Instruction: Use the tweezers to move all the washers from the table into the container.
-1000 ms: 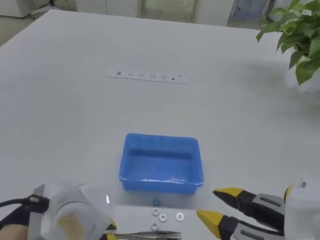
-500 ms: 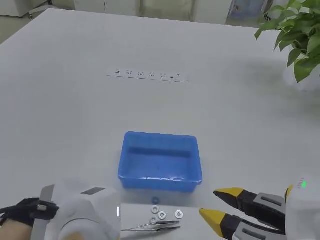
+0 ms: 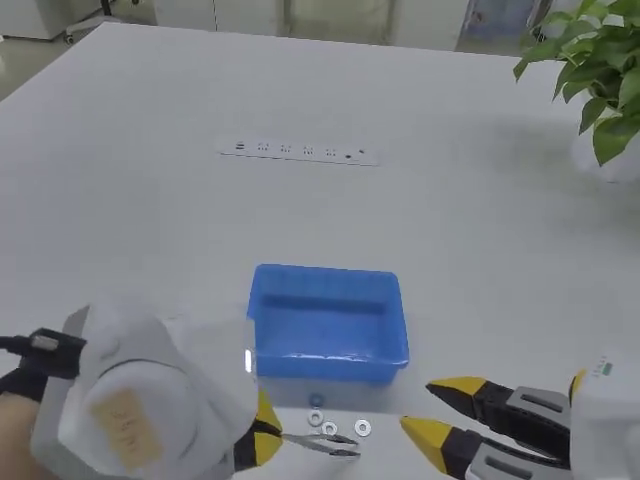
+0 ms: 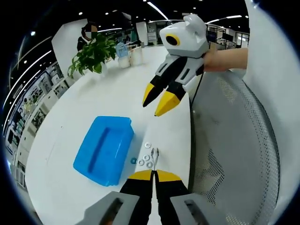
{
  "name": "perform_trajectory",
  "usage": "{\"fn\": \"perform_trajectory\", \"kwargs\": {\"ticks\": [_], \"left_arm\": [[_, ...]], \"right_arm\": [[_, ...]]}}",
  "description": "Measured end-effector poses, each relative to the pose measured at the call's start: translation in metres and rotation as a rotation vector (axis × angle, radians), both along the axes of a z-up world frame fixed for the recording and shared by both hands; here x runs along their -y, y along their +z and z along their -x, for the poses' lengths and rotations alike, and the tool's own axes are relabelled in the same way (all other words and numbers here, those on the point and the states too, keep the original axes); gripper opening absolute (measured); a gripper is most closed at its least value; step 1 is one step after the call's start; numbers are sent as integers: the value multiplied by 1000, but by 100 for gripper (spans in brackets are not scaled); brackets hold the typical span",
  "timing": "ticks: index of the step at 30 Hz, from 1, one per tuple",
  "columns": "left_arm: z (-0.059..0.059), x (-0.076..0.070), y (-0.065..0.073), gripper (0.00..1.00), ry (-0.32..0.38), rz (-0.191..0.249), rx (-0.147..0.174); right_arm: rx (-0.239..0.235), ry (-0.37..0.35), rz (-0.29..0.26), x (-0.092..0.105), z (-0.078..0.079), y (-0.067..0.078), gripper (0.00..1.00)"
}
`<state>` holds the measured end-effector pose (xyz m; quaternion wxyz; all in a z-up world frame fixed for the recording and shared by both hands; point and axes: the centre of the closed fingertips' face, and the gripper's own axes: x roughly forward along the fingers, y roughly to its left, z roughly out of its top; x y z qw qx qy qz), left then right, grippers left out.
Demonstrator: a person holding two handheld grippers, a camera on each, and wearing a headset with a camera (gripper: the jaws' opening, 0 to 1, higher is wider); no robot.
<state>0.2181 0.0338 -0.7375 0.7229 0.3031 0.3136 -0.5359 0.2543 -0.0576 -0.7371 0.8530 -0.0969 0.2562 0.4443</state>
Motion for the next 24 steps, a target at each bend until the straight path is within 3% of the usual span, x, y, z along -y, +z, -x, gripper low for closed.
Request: {"fn": "perform_trajectory", "kwargs": {"ticks": [6,10,15,17,24], "left_arm": [[-1,3,11,0,1,15,6],[0,1,13,0,-19,-31,26],[1,6,23,0,-28,-25,38],[-1,5,22,0,-38,-48,48],[-3,7,22,0,-49,-53,44]], "right_arm": [[0,-9,-2,3,0,-1,20],[-1,-11,-6,2,0,-2,19],[-1,-10,-10,2,1,-3,19],[-1,-10,-9,2,1,-4,19],[-3,-16,-9,6,0,-5,19]]}}
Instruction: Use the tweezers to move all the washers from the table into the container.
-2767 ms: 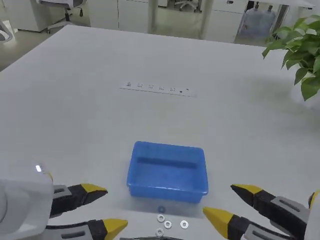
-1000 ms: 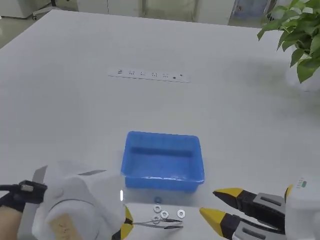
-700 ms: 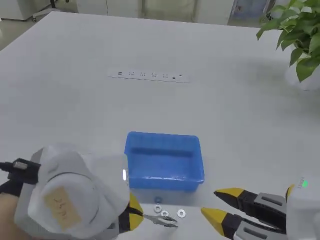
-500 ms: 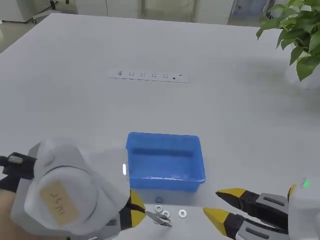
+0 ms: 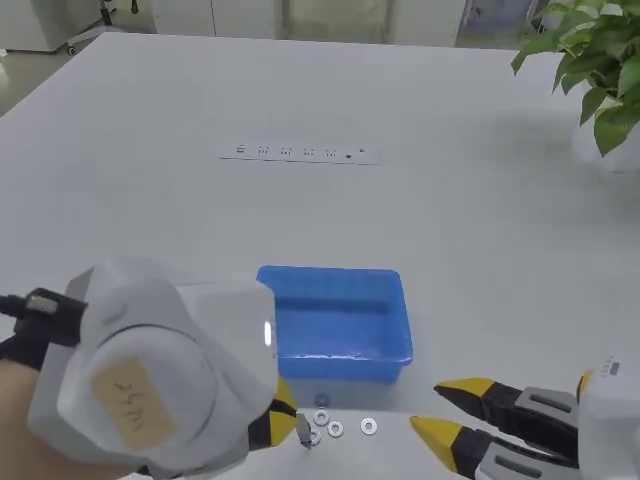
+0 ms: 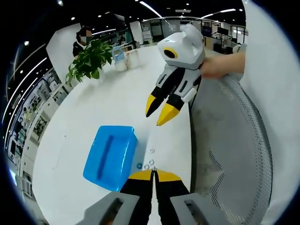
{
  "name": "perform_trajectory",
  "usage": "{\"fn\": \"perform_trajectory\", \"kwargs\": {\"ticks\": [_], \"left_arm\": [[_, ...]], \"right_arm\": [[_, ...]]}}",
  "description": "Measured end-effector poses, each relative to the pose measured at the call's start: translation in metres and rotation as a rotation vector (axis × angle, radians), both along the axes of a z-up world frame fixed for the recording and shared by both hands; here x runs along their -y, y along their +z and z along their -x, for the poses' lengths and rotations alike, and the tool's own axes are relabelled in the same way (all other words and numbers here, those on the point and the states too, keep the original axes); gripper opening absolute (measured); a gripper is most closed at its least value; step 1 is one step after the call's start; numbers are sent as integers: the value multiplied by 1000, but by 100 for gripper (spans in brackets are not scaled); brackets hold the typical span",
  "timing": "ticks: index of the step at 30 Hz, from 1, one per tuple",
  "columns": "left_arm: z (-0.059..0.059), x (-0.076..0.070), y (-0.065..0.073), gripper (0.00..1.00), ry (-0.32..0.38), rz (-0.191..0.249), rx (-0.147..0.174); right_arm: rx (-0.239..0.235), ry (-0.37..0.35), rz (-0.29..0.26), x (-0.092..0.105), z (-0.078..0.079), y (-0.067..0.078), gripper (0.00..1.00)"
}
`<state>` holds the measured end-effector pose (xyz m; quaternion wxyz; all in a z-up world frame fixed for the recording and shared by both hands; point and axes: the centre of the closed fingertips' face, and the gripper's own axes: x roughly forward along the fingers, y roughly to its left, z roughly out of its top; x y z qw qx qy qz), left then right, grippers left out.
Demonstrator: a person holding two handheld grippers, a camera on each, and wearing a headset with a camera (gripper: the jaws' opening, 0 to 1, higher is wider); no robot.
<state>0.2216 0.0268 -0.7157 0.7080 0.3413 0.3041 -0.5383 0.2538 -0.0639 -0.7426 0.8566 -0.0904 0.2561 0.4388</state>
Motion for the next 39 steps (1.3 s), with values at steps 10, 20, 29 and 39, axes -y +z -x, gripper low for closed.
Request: {"fn": "perform_trajectory", "kwargs": {"ticks": [10,20,29,39], "left_arm": [[-1,3,-1,0,-115,-33,5],[-12,6,-2,0,-168,-10,-26],[-14,-1,-5,0,-225,-54,-38],[-13,7,-3,0,-256,-45,-35]], "right_arm": [[-13,8,4,1,0,-5,19],[-18,31,1,-3,1,-8,18],[-15,213,-6,-41,8,-8,20],[1,321,15,-74,9,-11,21]]}}
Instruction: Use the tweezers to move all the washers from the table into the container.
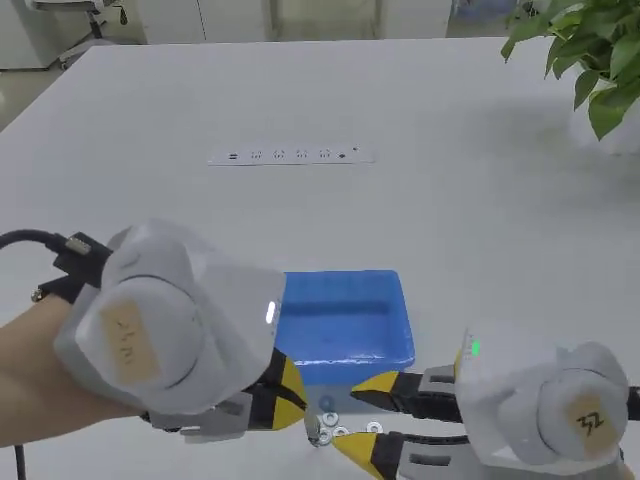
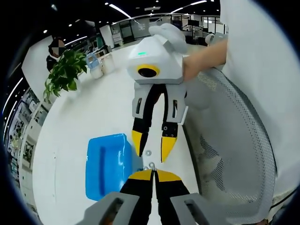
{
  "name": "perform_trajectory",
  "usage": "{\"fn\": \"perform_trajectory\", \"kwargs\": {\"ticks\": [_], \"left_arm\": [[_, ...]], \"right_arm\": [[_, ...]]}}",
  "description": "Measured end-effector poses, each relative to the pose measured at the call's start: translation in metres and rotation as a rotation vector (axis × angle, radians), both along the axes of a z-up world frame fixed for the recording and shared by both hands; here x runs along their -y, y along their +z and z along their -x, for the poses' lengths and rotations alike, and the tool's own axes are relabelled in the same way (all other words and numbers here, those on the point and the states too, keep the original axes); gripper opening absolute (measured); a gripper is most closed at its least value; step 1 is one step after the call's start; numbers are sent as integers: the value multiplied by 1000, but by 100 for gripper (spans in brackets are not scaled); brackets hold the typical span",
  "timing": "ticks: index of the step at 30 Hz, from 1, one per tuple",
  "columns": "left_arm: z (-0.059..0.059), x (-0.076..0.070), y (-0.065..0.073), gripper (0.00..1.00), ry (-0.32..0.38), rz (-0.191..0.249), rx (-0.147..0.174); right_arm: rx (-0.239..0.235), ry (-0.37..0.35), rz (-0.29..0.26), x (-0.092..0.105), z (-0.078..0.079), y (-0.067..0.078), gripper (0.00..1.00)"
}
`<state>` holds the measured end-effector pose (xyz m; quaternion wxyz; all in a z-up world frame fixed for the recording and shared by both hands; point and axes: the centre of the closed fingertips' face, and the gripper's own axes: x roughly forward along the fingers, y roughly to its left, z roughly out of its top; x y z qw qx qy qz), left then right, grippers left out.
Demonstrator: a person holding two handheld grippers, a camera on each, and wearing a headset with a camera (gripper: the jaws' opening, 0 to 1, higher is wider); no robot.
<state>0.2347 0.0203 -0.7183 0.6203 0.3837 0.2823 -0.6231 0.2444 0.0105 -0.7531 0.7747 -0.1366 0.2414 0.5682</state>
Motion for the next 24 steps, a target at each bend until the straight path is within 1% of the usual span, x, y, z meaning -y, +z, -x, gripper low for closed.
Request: {"fn": "perform_trajectory", "kwargs": {"ticks": [2,5,8,10,13,15,16,18,20,21,24], "left_arm": [[-1,0,0,0,-3,0,3],[-1,2,3,0,-6,10,-6],[0,5,6,0,-15,21,-8],[0,7,6,0,-14,33,-24],[-2,8,1,0,-14,19,-32],[-5,6,-3,0,-12,3,-27],[-6,7,-1,0,-11,13,-31],[-8,6,-1,0,-3,12,-35],[-8,7,-1,0,2,24,-54],[-8,7,-1,0,4,27,-55],[-9,5,-2,0,14,16,-68]], "right_arm": [[-6,8,1,0,3,-1,21],[-9,7,11,4,4,-4,21],[-18,-3,11,8,4,-7,21],[-21,-9,12,9,4,-8,21],[-24,-16,14,11,5,-9,21],[-25,-19,15,12,5,-9,21],[-26,-20,15,13,5,-10,21],[-27,-23,17,14,5,-11,21],[-31,-26,16,14,6,-11,21],[-32,-25,16,14,6,-12,21],[-32,-24,9,12,5,-10,21]]}}
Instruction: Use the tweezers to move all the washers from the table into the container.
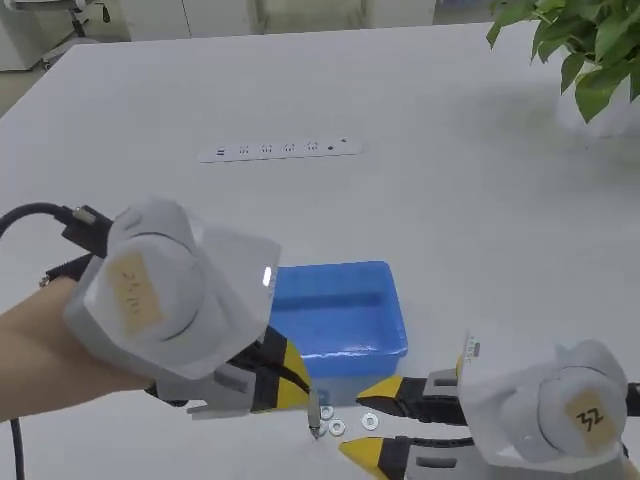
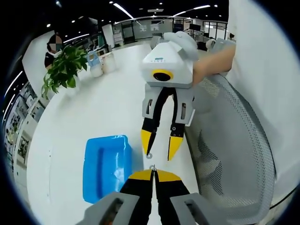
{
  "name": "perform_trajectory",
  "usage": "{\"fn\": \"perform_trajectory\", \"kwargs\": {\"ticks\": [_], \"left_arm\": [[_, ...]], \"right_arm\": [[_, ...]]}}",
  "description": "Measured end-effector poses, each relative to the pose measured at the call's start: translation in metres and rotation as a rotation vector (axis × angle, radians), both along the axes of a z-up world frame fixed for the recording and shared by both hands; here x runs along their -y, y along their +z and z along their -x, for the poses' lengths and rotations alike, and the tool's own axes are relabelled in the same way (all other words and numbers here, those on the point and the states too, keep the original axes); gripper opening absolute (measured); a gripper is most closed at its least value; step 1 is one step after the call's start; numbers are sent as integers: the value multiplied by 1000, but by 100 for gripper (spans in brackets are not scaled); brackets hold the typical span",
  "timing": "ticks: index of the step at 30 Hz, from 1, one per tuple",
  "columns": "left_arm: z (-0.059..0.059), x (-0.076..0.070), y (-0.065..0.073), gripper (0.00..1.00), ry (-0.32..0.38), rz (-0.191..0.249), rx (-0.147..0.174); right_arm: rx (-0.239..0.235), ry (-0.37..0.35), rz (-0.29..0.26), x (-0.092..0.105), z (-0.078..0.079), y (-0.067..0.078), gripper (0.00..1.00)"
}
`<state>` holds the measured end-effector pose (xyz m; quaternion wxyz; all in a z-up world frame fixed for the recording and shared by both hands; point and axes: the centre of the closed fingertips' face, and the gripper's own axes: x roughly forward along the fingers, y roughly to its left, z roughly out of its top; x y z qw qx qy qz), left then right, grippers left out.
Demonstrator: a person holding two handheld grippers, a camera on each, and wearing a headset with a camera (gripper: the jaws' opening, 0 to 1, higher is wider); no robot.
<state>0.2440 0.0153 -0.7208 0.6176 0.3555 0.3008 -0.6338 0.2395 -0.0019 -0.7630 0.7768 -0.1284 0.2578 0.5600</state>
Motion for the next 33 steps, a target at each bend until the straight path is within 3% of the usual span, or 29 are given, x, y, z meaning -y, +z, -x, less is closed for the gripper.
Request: {"fn": "perform_trajectory", "kwargs": {"ticks": [5,8,12,15,17,19,25,30,32,33], "left_arm": [[0,-3,-4,0,10,-12,-21],[-1,-3,-5,0,12,-16,-27],[0,-2,-4,0,17,-12,-29],[0,-2,-6,0,23,-9,-32],[1,-3,-9,0,35,-5,-37],[0,-3,-10,0,53,17,-33],[-1,-11,-10,7,140,63,-30],[2,-16,0,8,294,189,-24],[2,-17,6,10,368,264,-27],[3,-16,11,13,418,324,-39]], "right_arm": [[10,28,-38,-20,-2,8,21],[35,89,-1,-33,1,1,21],[42,102,16,-44,-5,-6,20],[61,128,13,-51,-9,-6,13],[96,138,41,-50,-15,-9,4],[58,141,12,-53,-10,-9,3],[60,127,3,-50,-11,-9,3],[81,137,-13,-50,-10,-11,3],[97,148,-29,-51,-8,-11,3],[94,137,-43,-52,-8,-11,3]]}}
